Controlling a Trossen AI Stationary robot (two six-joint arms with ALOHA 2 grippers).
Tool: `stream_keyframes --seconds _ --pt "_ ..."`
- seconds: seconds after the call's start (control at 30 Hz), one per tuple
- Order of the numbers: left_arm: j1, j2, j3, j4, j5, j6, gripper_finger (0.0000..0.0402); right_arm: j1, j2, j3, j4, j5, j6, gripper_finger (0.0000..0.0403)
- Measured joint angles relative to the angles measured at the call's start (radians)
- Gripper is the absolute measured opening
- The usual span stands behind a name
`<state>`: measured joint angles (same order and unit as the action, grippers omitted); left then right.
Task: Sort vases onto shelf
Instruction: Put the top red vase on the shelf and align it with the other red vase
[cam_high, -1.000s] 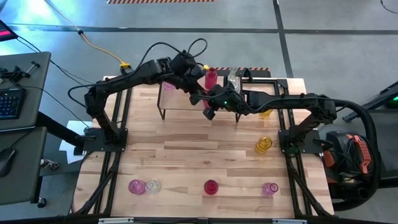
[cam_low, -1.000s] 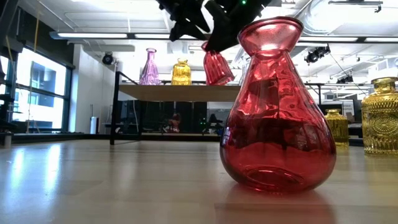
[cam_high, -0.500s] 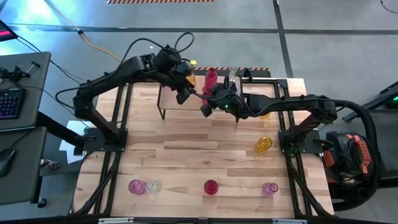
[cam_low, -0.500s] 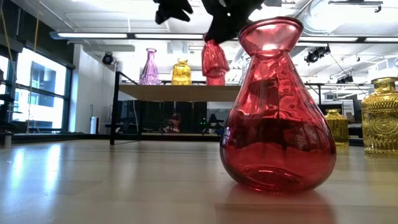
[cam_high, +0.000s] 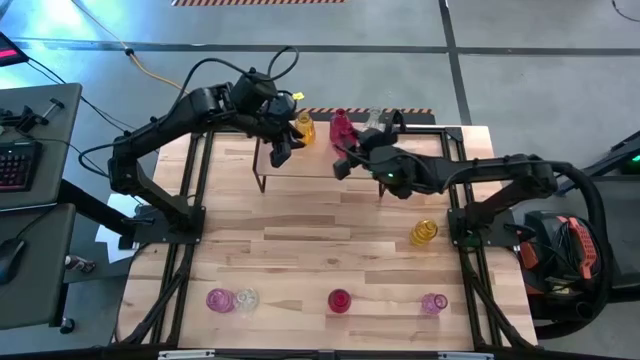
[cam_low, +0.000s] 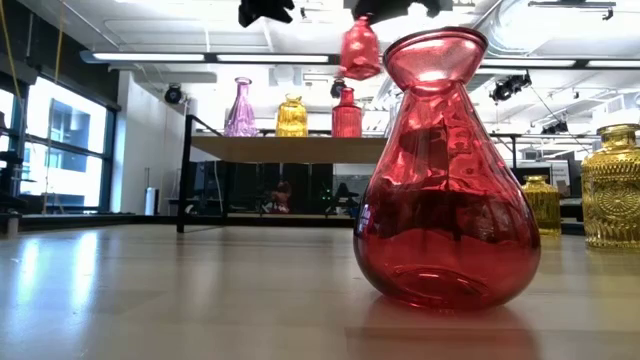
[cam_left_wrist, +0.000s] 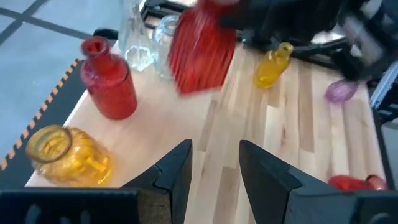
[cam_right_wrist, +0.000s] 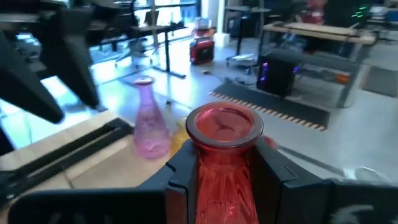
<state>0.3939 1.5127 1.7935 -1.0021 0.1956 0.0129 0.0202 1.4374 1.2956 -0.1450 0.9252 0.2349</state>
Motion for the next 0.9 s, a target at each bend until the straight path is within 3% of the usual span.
stream_keyframes --seconds 0.13,0.27,0.4,0.6,0.9 --pt "0.012 0.000 0.000 -0.022 -0.002 0.030 0.0125 0.026 -0.094 -0.148 0.072 0.093 0.059 0.0078" --pt "0.012 0.000 0.000 -0.025 -0.002 0.044 0.0125 0.036 -0.167 -0.331 0.351 0.061 0.040 0.0078" --pt "0.014 0.000 0.000 -0.025 -0.002 0.055 0.0125 0.040 -0.160 -0.435 0.574 -0.001 -0.046 0.0078" --pt "0.014 0.000 0.000 -0.025 -0.002 0.070 0.0125 0.019 -0.115 -0.461 0.595 -0.031 -0.060 0.0078" --pt "0.025 0.000 0.000 -0.025 -0.003 0.067 0.0125 -0.061 -0.044 -0.455 0.596 -0.165 0.016 0.0078"
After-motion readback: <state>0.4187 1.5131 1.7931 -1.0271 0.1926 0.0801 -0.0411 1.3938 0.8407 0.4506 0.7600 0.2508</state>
